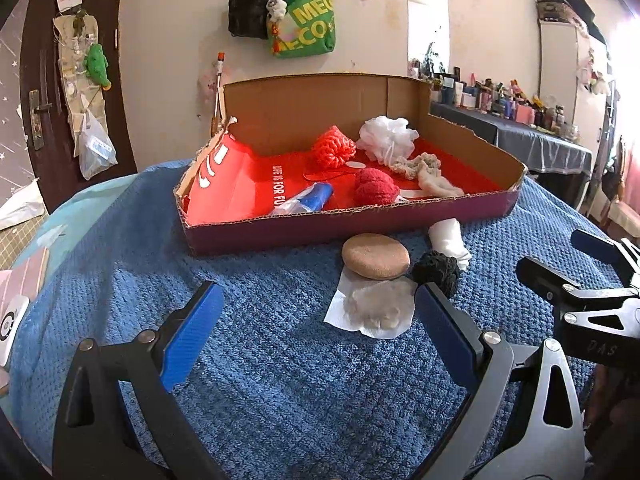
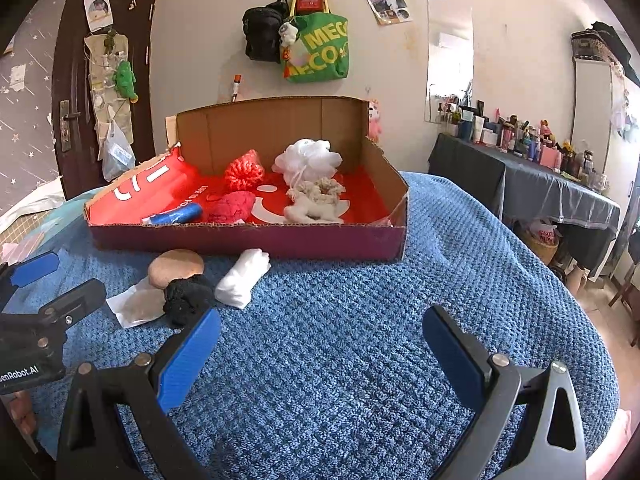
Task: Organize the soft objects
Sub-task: 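Withdraw both open tools from the box back over the blanket, then grasp the white paper packet with the left tool while the right tool grasps the white rolled sock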
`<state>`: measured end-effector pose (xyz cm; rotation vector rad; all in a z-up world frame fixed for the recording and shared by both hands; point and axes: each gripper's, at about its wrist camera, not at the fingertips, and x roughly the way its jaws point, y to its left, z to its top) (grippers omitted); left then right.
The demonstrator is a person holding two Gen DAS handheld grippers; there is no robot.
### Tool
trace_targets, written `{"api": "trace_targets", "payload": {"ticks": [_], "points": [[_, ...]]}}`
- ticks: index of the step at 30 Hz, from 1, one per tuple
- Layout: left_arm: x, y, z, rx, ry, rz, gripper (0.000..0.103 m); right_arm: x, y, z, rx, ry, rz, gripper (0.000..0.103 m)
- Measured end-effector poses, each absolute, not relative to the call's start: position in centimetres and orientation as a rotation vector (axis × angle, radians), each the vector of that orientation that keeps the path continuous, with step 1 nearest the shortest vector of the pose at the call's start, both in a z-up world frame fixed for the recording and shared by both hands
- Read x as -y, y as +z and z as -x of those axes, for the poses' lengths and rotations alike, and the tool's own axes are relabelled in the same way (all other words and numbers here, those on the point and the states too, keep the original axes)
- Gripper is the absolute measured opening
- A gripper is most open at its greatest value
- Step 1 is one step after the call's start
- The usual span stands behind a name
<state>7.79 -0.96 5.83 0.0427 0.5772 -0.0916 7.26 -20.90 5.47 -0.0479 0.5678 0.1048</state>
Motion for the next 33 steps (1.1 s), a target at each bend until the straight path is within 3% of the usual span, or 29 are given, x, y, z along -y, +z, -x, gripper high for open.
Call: {"api": "trace_targets", "payload": {"ticks": [33], "points": [[1.9, 4.9, -14.1, -0.820, -0.340, -0.104, 0.097, 20.3, 5.4, -15.2, -0.848, 0.308, -0.032, 0.101]]}}
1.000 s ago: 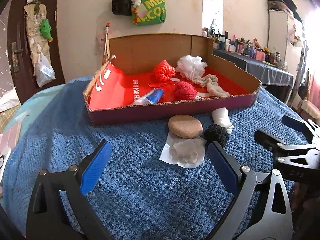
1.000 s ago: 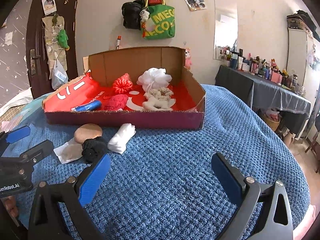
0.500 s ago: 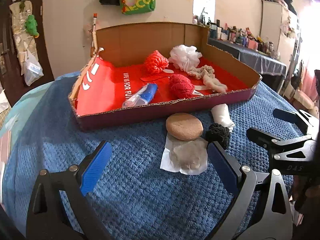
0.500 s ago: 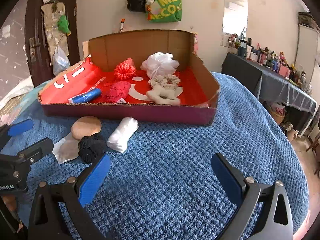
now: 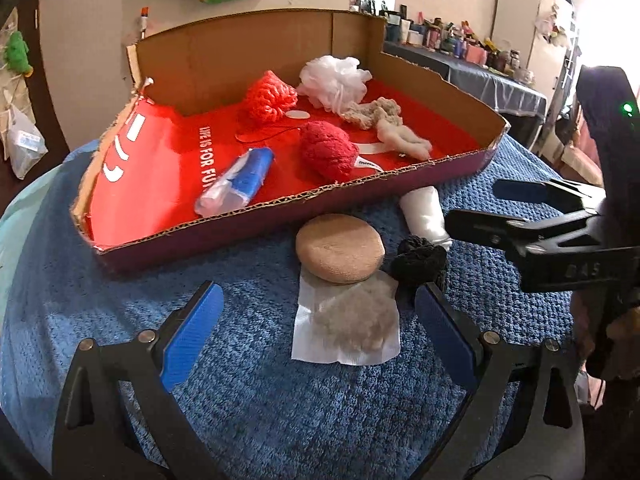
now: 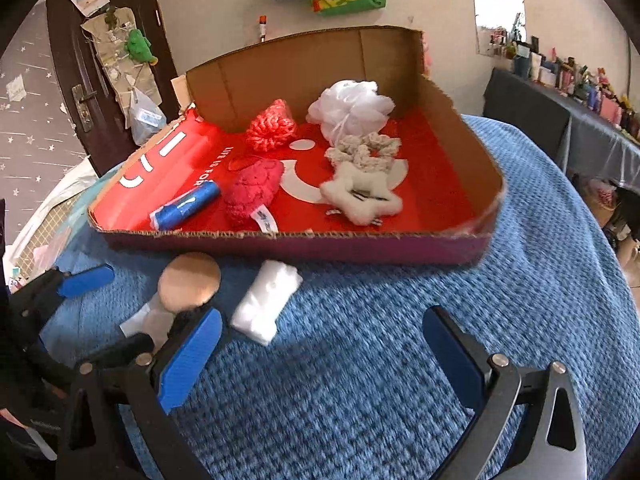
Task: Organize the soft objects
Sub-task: 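Grasp the white paper packet with the left tool while the right tool grasps the white rolled sock, then carry the packet and sock into the red box and open both tools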
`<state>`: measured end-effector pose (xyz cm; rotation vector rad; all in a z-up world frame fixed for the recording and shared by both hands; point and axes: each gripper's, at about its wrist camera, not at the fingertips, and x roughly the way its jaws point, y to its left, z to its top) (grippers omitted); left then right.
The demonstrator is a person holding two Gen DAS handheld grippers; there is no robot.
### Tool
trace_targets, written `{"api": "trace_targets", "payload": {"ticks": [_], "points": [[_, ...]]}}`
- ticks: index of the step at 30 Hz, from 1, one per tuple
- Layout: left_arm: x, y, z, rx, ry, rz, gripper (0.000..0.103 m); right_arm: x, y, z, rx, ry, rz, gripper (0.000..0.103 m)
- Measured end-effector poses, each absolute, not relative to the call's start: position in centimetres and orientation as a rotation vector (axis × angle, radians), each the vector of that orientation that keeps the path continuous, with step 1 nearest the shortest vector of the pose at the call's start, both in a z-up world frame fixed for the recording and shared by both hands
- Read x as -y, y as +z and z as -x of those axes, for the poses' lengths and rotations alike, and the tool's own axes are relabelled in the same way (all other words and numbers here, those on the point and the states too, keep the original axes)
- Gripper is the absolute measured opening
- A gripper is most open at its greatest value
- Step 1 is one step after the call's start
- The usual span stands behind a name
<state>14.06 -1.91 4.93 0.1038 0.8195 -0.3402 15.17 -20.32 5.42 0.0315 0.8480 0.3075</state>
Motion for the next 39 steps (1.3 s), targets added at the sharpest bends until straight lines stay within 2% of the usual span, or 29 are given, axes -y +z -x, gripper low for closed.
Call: {"api": "trace_targets", "payload": {"ticks": [2, 8, 11, 12, 14, 17, 18, 19, 21, 30, 39], "points": [[2.0, 4.7, -14.3, -0.827, -0.350, -0.103, 0.087, 19.8, 5.3, -15.7, -0.855, 0.316, -0.010, 0.096], [2.4, 3.7, -14.8, -0.877, -0.395, -0.101, 0.068, 18.7, 4.5, -16.9, -0.885, 0.359, -0.003, 0.083], [2.8, 3.4, -14.8, -0.885, -0.428, -0.101, 0.060, 18.4, 4.1, -17.3, -0.897, 0.381, -0.012, 0.073], [3.0, 3.3, -14.8, -0.881, -0.430, -0.109, 0.059, 18.3, 4.0, -17.5, -0.901, 0.393, -0.013, 0.067], [3.0, 3.2, -14.8, -0.880, -0.442, -0.108, 0.050, 18.0, 3.8, -17.6, -0.906, 0.407, -0.008, 0.062], [2.9, 3.4, -14.7, -0.866, -0.462, -0.095, 0.034, 18.0, 3.8, -17.6, -0.902, 0.452, -0.021, 0.043], [2.9, 3.5, -14.6, -0.863, -0.461, -0.094, 0.032, 18.0, 3.8, -17.6, -0.902, 0.465, -0.027, 0.029], [2.8, 3.5, -14.6, -0.861, -0.462, -0.093, 0.027, 17.9, 3.8, -17.5, -0.901, 0.476, -0.030, 0.026], [2.8, 3.8, -14.3, -0.849, -0.474, -0.091, 0.026, 18.0, 4.1, -17.0, -0.885, 0.486, -0.031, 0.021], [2.1, 5.4, -12.9, -0.782, -0.455, -0.091, 0.026, 18.9, 5.6, -13.9, -0.828, 0.484, -0.050, 0.020], [1.2, 6.1, -12.0, -0.752, -0.432, -0.076, 0.026, 20.3, 4.9, -11.8, -0.833, 0.476, -0.085, 0.020]]}}
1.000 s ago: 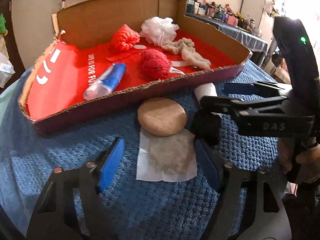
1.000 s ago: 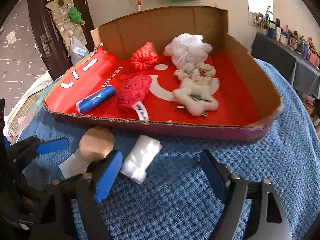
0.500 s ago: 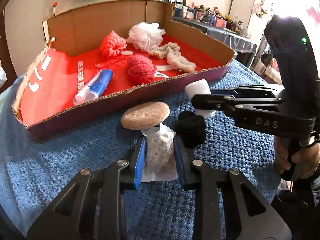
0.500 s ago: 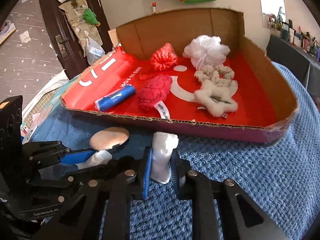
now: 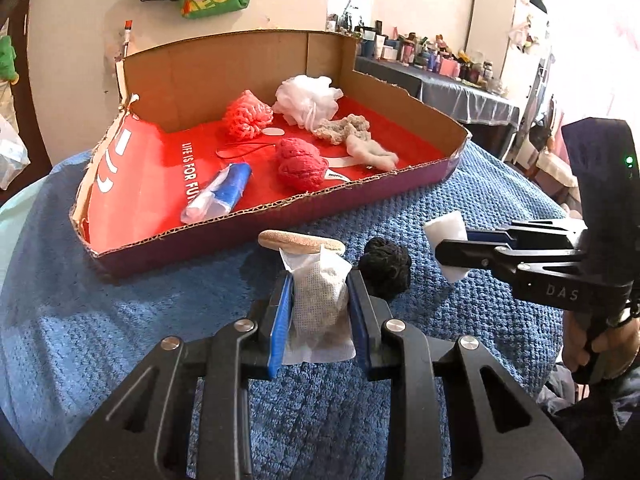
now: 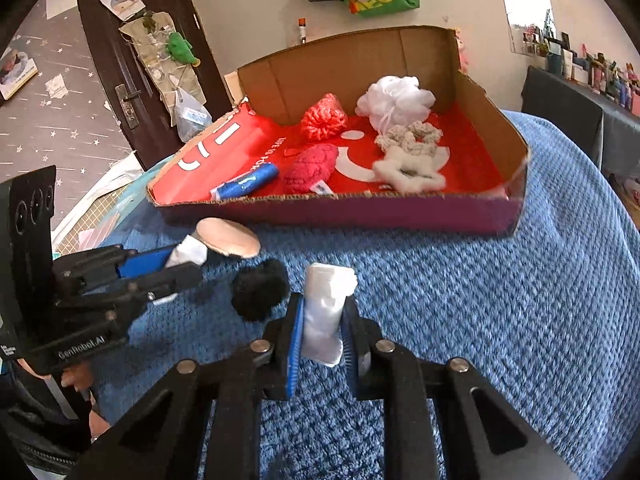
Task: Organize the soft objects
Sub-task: 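Carry the packet and sock into the red box and open both tools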
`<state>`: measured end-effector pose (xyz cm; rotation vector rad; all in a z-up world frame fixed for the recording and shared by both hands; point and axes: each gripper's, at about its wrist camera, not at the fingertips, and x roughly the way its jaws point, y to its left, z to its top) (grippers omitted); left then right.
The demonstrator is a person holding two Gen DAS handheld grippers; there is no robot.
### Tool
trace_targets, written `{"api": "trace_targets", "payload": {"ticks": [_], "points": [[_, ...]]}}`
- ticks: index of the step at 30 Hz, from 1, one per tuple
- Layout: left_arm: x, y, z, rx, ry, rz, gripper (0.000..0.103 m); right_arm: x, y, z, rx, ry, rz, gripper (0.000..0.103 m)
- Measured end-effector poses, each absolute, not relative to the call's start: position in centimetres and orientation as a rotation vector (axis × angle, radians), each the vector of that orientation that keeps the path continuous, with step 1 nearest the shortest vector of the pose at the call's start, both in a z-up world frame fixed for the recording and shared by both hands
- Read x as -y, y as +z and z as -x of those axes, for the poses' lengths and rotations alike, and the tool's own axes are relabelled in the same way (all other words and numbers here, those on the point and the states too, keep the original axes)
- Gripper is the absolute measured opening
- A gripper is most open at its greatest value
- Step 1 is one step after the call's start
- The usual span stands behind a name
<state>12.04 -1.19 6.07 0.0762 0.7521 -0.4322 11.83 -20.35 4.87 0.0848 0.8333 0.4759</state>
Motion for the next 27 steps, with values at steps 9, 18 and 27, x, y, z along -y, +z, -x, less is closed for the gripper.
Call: {"api": "trace_targets", "payload": {"ticks": [9, 18, 27], "points": [[0.8, 7.5, -11.4, -0.711, -0.424, -0.073, 0.026, 20.4, 4.9, -11.5, -0.825, 0.485, -0.088, 0.020], [0.0, 9.5, -13.4, -0.699, -0.422, -0.060, 0.026, 20.2, 6.7, -12.5, -0.803, 0.506, -0.093, 0.020], [-1.1, 11.5, -22.5, -0.763, -0.398, -0.076, 0.026, 18.3, 11.4, -19.9, -0.774, 0.557, -0.076, 0.020]]}}
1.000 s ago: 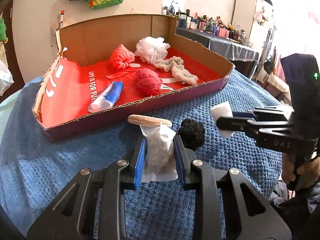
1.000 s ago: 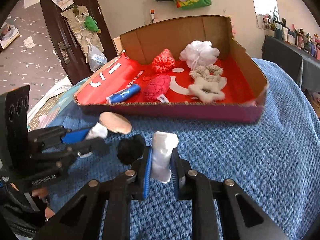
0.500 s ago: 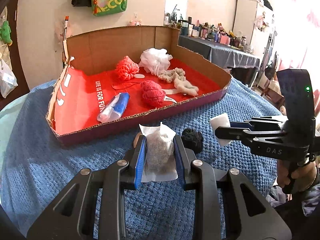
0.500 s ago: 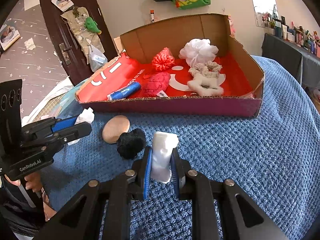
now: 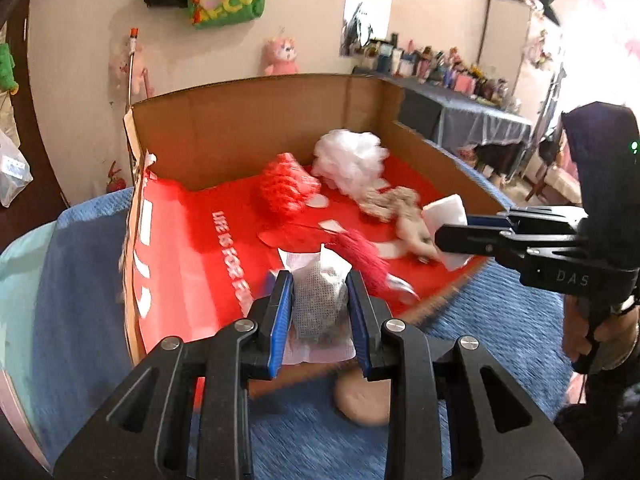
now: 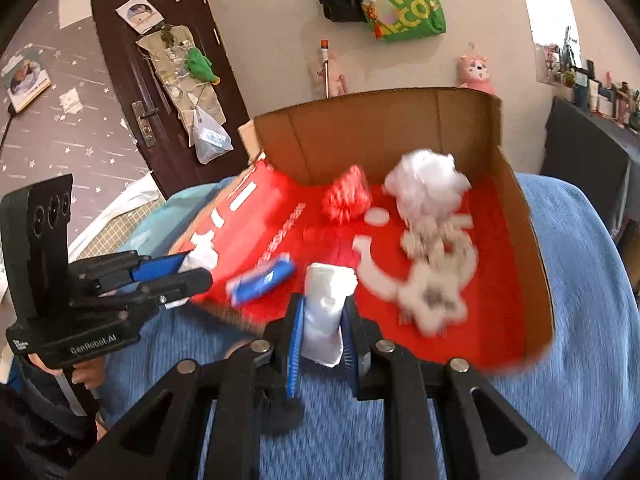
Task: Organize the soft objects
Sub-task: 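Carry the packet and sock into the red box and open both tools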
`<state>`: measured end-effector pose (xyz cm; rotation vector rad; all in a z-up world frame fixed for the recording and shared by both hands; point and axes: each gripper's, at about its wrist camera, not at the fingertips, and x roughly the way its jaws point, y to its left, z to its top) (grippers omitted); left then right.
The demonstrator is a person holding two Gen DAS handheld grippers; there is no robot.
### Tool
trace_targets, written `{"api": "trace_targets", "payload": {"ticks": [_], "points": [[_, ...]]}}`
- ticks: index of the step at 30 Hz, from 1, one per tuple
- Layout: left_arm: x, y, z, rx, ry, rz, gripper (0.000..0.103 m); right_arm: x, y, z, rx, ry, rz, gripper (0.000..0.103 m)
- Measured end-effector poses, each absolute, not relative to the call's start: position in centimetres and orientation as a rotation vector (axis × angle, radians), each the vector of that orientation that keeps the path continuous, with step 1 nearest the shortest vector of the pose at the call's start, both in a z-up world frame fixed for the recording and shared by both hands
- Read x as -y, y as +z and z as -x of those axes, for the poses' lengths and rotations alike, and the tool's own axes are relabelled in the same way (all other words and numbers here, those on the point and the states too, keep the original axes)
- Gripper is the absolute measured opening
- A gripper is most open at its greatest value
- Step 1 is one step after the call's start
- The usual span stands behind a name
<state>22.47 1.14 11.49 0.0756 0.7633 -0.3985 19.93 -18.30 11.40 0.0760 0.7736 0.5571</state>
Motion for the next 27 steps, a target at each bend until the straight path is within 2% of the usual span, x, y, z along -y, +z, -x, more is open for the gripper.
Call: {"api": "trace_targets", "payload": {"ticks": [6, 13, 27], "points": [[-1.3, 9.8, -28.7, -0.872, -0.347, -0.098, 0.026, 16.1, 10.8, -27.3, -0.861, 0.521, -0.009, 0.020], [-0.9, 8.1, -31.7, -0.945, -0.308, -0.127, 0.026, 14.2, 7.8, -32.7, -0.991, 0.488, 0.060, 0.020], [-0.8, 5.5, -33.8, -1.039, -0.250, -0.154, 0.026, 13.4, 5.9, -35.0, -1.080, 0.479, 0.086, 0.021]]}}
